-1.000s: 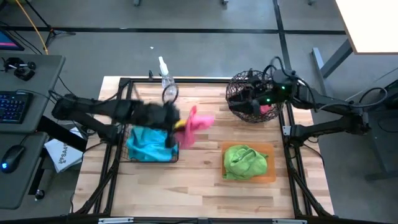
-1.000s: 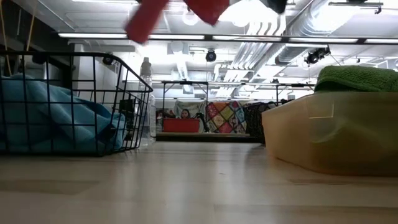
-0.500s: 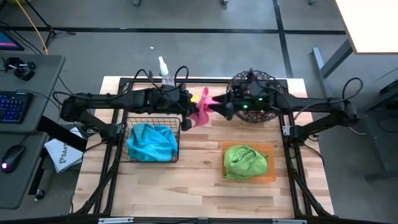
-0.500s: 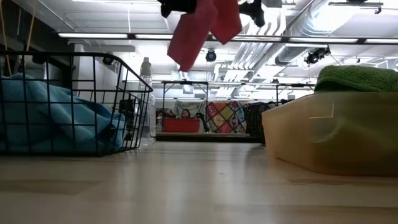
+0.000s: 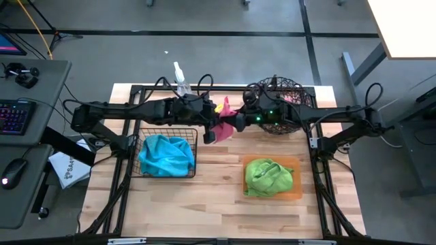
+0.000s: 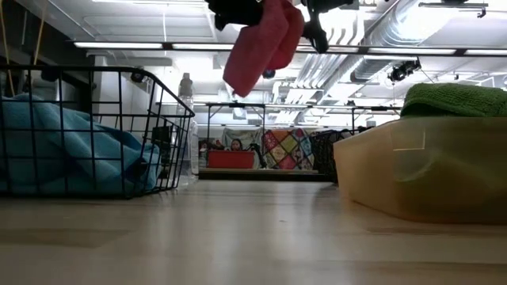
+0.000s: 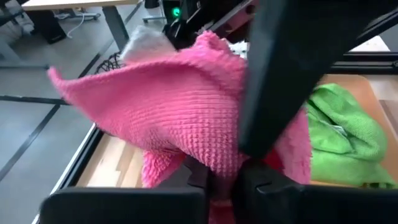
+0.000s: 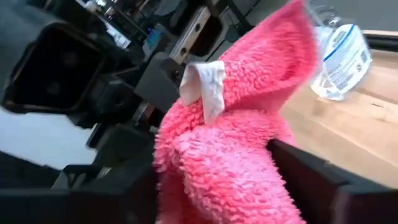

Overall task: Sort microfiber towel by color & place in baskets
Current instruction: Put the pink microfiber towel into the right wire basket

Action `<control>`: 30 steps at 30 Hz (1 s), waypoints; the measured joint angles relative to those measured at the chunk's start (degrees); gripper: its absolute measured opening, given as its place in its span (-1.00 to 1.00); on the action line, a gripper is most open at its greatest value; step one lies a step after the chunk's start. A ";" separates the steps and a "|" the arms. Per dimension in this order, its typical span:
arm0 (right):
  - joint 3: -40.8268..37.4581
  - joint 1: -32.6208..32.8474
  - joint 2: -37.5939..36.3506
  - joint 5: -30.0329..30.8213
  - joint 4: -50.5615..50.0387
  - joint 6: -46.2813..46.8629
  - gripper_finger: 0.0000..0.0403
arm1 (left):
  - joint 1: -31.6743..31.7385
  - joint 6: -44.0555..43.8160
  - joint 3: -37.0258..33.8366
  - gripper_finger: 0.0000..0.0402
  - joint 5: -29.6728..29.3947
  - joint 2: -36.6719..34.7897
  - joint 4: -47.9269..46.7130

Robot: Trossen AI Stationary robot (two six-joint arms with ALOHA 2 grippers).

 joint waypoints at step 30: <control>-6.36 -22.58 -19.47 17.73 -43.21 -13.56 -0.98 | 2.64 -4.99 -7.51 -0.03 -14.10 -22.95 -9.05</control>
